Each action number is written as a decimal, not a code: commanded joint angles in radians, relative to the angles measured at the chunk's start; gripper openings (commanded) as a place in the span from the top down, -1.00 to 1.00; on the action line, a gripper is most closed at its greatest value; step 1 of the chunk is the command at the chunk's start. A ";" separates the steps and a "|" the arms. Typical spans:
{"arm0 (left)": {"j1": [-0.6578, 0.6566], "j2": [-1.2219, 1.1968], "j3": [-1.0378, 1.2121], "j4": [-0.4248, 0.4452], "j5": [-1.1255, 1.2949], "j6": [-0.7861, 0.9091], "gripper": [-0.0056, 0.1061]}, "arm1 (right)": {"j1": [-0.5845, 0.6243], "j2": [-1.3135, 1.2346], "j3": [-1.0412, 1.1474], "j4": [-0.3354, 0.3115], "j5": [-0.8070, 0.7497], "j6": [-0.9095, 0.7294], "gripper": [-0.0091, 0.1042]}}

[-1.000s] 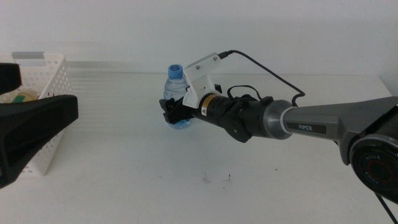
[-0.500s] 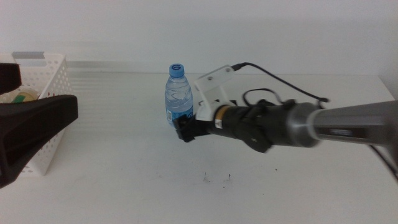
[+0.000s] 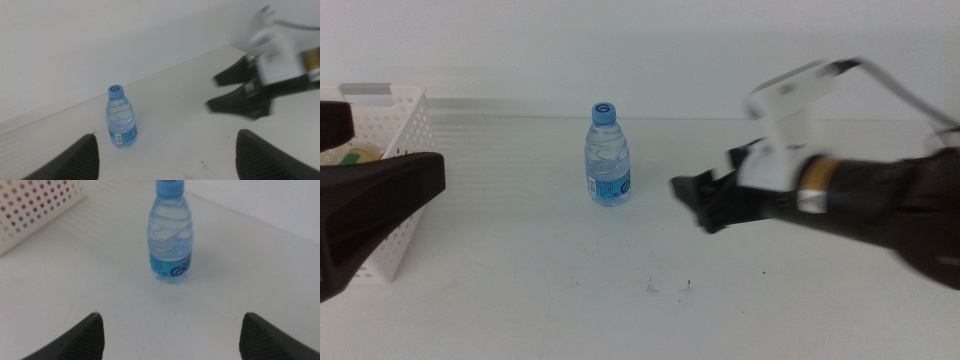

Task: Use arms to grab the bottles and put them into the dustbin to the left of the table.

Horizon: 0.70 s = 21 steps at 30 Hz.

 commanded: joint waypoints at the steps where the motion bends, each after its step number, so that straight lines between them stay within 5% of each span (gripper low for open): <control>1: -0.005 -0.003 -0.002 0.000 -0.013 -0.001 -0.78 | -0.001 -0.109 0.027 0.002 0.091 -0.010 -0.72; 14: -0.005 -0.003 -0.002 0.000 -0.013 -0.001 -0.78 | -0.001 -0.559 0.084 0.007 0.541 -0.095 -0.72; 21: -0.005 -0.003 -0.002 0.000 -0.013 -0.001 -0.78 | -0.001 -0.706 0.103 0.009 0.567 -0.102 -0.65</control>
